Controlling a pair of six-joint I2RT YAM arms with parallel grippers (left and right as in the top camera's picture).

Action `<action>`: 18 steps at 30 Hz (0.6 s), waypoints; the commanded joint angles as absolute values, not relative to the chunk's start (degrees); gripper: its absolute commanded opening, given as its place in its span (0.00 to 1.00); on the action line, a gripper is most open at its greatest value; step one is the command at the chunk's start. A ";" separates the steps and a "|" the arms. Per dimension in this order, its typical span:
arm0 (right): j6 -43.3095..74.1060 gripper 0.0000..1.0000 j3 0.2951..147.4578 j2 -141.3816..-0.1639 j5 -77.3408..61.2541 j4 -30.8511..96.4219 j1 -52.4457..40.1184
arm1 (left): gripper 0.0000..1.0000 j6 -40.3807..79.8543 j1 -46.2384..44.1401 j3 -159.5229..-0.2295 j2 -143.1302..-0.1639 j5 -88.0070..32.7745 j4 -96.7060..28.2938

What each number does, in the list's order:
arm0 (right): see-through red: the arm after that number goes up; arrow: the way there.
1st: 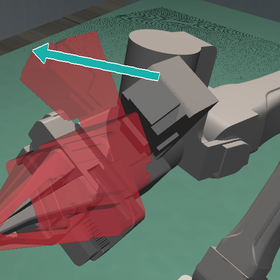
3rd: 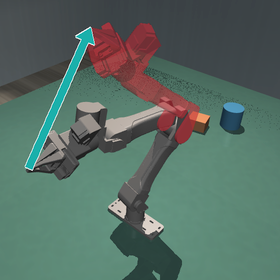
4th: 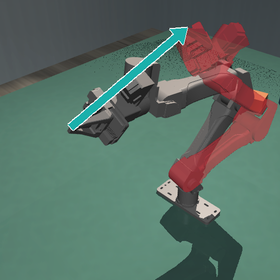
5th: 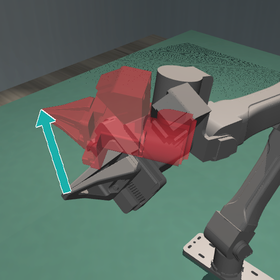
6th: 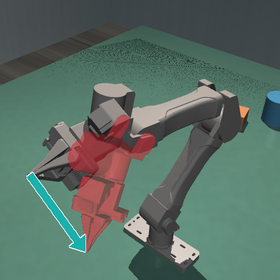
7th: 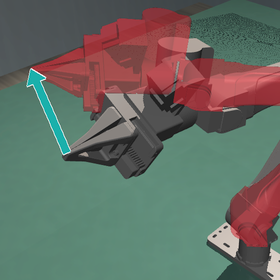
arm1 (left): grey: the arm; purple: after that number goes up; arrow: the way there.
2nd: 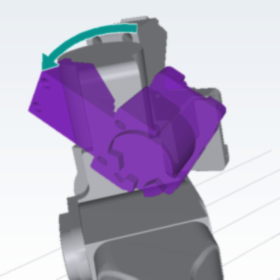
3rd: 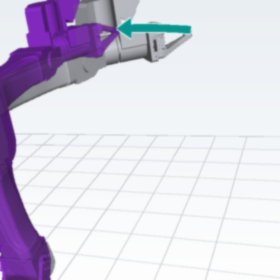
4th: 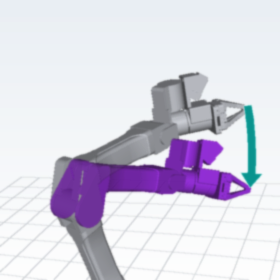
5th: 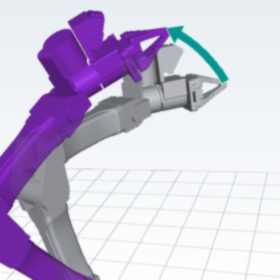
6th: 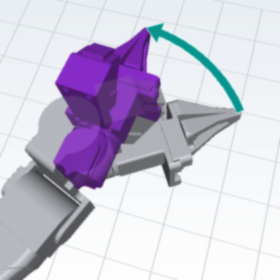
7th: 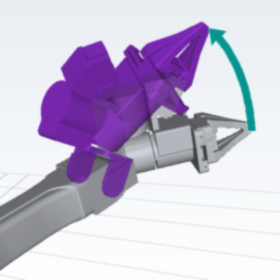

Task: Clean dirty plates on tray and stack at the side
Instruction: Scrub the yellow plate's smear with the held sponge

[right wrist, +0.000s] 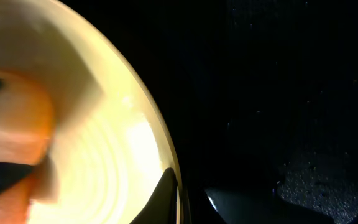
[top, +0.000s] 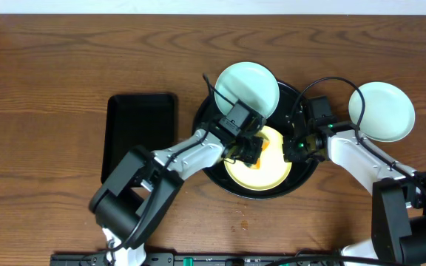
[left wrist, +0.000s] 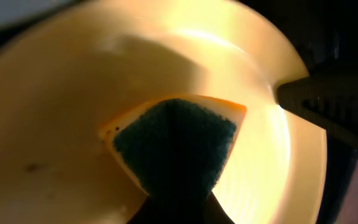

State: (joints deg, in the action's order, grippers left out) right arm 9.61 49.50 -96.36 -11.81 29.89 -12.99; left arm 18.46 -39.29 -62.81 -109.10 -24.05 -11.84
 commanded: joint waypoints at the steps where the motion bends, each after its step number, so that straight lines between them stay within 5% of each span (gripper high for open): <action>1: 9.37 0.01 48.84 -96.68 -10.98 30.17 -13.28 | 0.08 18.81 -38.37 -63.35 -102.74 -24.25 -12.86; 8: 9.37 0.01 48.84 -96.68 -10.98 30.17 -13.28 | 0.08 18.76 -39.57 -62.76 -102.63 -11.60 -19.68; 18: 9.37 0.01 48.84 -96.68 -10.98 30.17 -13.28 | 0.08 18.81 -39.62 -61.34 -109.93 -11.09 -18.96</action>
State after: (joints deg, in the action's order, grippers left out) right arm 9.61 49.50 -96.36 -11.86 29.89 -12.99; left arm 18.44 -39.57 -62.11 -107.55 -12.93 -18.90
